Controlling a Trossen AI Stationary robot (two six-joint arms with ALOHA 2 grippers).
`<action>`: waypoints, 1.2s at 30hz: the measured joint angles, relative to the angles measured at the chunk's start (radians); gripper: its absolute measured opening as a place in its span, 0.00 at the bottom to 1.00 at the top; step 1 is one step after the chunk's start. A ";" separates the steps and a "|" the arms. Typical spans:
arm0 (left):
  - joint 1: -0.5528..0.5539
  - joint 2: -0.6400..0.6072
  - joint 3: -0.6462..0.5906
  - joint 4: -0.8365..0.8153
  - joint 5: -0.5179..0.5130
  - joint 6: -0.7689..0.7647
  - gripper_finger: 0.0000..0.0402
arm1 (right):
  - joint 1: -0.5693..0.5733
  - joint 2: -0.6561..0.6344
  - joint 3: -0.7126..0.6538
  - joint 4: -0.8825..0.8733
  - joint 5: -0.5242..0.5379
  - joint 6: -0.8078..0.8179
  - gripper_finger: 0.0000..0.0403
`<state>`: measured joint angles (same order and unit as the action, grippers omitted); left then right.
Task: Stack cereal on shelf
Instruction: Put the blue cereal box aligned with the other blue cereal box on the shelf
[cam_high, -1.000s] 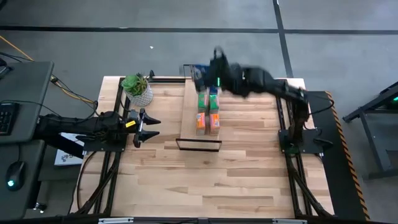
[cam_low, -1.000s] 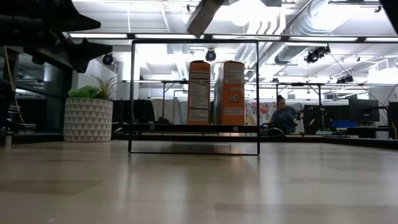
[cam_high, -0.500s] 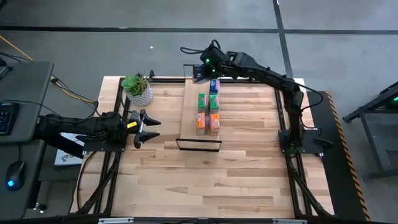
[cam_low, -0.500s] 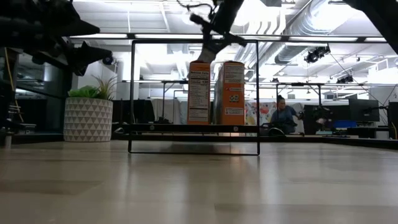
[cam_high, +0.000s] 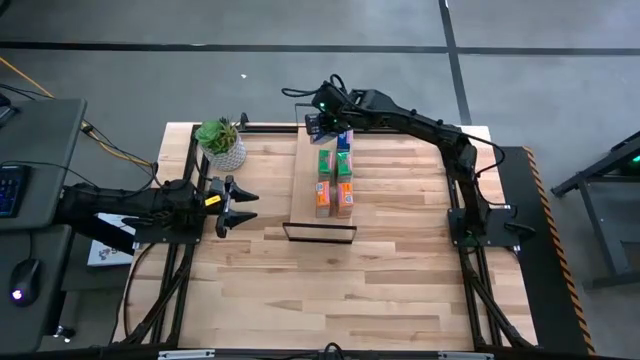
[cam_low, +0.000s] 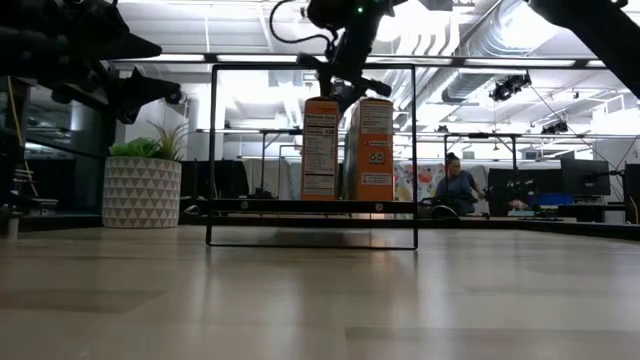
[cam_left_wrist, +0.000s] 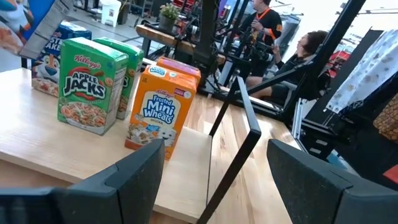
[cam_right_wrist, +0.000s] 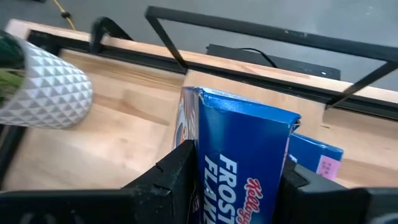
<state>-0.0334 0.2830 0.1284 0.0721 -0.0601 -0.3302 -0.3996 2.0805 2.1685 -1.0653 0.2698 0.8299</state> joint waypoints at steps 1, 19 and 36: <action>0.000 0.000 0.000 0.000 0.000 0.000 0.69 | 0.000 0.004 0.000 -0.008 0.002 0.000 0.32; 0.000 0.000 0.000 0.000 0.000 -0.026 0.69 | 0.003 0.036 -0.014 -0.017 0.026 0.000 0.32; 0.000 0.000 0.000 -0.001 0.000 -0.026 0.69 | 0.003 0.084 -0.012 -0.016 0.019 -0.019 0.32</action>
<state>-0.0334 0.2832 0.1284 0.0713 -0.0597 -0.3561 -0.3969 2.1647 2.1567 -1.0812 0.2888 0.8107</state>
